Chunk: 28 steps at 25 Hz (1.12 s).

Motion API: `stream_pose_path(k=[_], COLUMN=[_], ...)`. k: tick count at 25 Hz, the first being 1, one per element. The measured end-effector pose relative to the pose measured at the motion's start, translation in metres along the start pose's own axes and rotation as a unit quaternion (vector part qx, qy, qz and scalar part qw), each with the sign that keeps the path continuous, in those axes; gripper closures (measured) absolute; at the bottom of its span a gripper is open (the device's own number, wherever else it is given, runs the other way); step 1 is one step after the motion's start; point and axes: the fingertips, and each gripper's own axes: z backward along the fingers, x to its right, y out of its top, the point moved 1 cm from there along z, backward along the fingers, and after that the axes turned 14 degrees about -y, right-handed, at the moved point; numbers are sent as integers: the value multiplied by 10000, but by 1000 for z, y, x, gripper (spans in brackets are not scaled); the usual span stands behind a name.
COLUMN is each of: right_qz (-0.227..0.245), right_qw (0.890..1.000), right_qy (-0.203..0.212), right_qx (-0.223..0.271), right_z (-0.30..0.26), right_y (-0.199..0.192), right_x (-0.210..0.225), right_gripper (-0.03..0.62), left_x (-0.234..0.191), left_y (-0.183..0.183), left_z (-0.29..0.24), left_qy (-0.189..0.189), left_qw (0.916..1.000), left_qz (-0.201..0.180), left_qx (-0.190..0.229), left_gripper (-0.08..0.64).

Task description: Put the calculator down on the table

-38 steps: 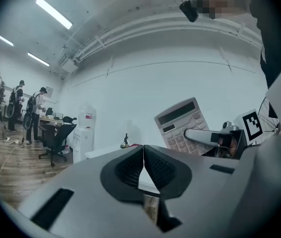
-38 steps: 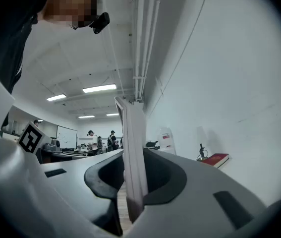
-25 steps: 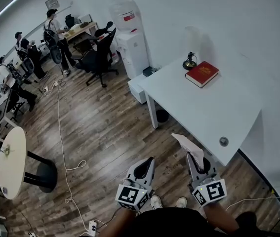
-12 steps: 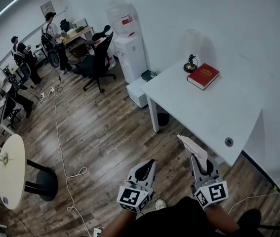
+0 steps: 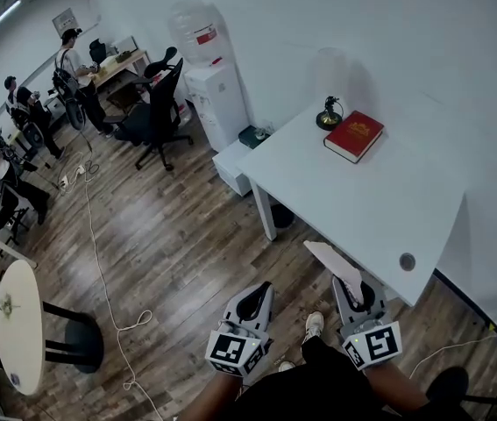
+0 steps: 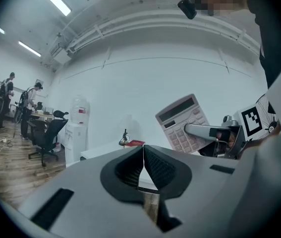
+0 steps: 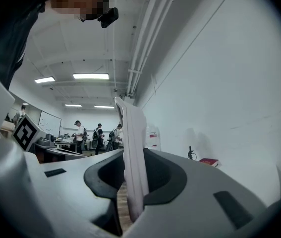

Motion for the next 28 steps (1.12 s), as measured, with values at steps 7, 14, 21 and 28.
stream_pose_path(k=[7, 14, 21, 28], right_qz=[-50, -71, -82, -158], right_qw=[10000, 9999, 9998, 9992], right_qy=[-22, -65, -98, -265], right_qx=[-8, -99, -181, -258], right_z=[-63, -119, -160, -195], right_y=[-3, -5, -16, -20], right_x=[35, 79, 115, 142], right_gripper=[489, 489, 489, 488], left_x=[-40, -68, -89, -113], left_y=[13, 20, 18, 19], left_z=[-62, -124, -173, -212], left_qy=[27, -23, -28, -149], left_qw=[10000, 10000, 10000, 9997], left_qz=[-83, -36, -45, -15], left_qx=[34, -19, -69, -206], left_gripper=[537, 537, 537, 537])
